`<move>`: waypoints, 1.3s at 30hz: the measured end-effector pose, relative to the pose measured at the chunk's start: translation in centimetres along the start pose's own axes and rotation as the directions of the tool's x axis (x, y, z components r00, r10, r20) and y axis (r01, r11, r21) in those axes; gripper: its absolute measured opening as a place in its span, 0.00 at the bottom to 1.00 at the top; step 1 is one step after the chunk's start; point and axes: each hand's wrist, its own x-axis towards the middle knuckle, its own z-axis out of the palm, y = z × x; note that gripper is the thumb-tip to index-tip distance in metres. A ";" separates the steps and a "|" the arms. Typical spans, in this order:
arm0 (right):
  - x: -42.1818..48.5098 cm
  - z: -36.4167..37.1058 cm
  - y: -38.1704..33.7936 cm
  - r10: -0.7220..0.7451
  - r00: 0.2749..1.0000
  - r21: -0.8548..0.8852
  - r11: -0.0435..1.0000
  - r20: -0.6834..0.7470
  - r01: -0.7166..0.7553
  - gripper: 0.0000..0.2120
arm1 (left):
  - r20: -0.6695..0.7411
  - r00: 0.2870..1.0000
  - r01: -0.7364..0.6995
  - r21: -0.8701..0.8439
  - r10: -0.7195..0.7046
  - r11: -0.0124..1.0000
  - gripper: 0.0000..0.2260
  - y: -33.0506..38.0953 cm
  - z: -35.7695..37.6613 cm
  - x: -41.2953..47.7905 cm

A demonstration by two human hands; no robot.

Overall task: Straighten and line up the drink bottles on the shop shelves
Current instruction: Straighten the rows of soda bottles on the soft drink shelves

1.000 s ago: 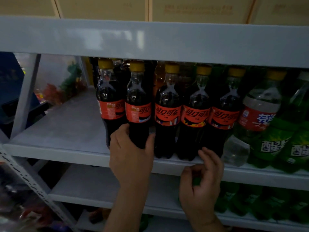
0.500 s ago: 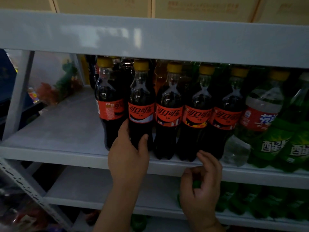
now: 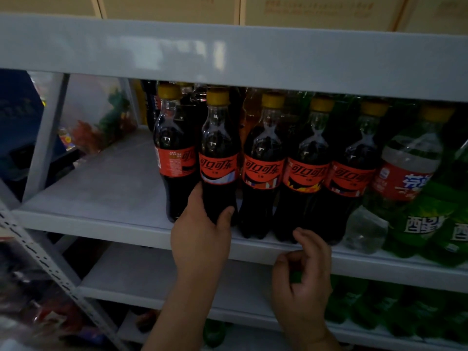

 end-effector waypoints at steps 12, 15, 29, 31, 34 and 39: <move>0.2 0.4 -0.2 -0.032 0.999 0.027 0.999 0.015 0.032 0.18 | -0.187 0.971 -0.137 0.074 0.149 0.988 0.12 -0.7 -1.5 -0.2; 0.1 0.2 -0.3 -0.042 0.999 0.020 0.999 0.008 0.041 0.17 | -0.332 0.938 -0.101 0.020 0.102 0.995 0.16 -2.0 -2.3 0.7; -0.2 0.3 -0.7 0.004 0.999 -0.001 1.000 0.042 -0.004 0.15 | 0.222 0.971 0.009 -0.423 0.094 0.906 0.18 -6.4 -5.3 6.1; -0.3 0.4 -0.9 0.004 0.998 -0.002 1.000 0.063 -0.004 0.15 | 0.274 0.954 0.012 -0.451 0.125 0.892 0.19 -6.6 -5.5 6.0; -0.3 0.7 -1.3 0.013 0.996 -0.002 1.000 0.087 -0.013 0.15 | 0.312 0.947 0.055 -0.407 0.082 0.912 0.18 -7.0 -5.6 5.8; -0.4 0.8 -1.4 0.011 0.993 -0.001 1.000 0.114 -0.011 0.15 | 0.160 0.987 0.020 -0.165 0.007 0.986 0.25 -7.1 -5.4 5.1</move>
